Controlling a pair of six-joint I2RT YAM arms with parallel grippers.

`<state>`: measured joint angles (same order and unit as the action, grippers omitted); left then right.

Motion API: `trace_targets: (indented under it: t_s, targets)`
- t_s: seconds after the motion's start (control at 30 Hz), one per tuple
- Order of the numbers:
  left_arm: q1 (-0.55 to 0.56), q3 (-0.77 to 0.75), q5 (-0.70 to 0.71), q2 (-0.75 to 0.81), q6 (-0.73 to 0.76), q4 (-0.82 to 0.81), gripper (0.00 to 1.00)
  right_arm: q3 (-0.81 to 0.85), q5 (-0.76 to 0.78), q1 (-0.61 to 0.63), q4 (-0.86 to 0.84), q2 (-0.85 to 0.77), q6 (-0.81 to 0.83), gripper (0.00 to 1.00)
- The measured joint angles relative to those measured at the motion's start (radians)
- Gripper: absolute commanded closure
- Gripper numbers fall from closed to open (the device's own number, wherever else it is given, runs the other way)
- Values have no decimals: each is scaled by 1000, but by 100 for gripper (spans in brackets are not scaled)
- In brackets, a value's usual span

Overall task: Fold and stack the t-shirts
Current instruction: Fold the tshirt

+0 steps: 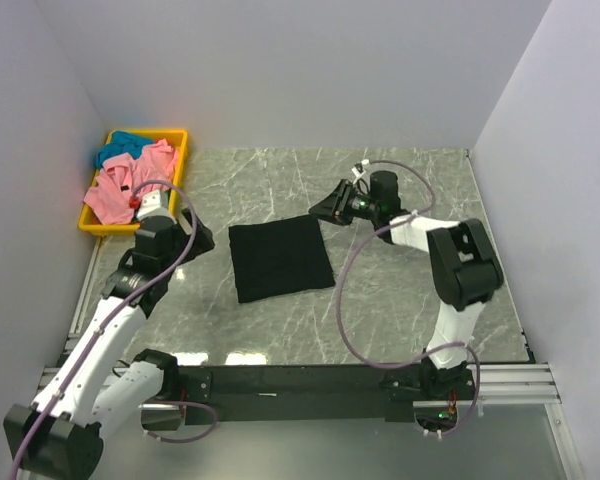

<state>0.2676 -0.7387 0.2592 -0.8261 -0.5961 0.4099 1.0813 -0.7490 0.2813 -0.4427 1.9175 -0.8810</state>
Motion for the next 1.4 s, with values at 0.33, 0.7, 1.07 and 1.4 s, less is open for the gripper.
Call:
trace_targets:
  t_s: [0.33,0.7,1.07,1.4]
  targets:
    - [-1,-35,-227,-345,-93,-171,40,-240,11,10,28,-171,77,62]
    - [-12,-245,-285,-814,-151,-336,71,-319,4,18,-15,-104,83,64]
    - [-62,-351,-258,-1008,-156,-305,63,-335,5,18,-45,-38,88,64]
    - [-67,-363,-96,-698,-90,-118,31,-307,241,28,335,-317,261,55]
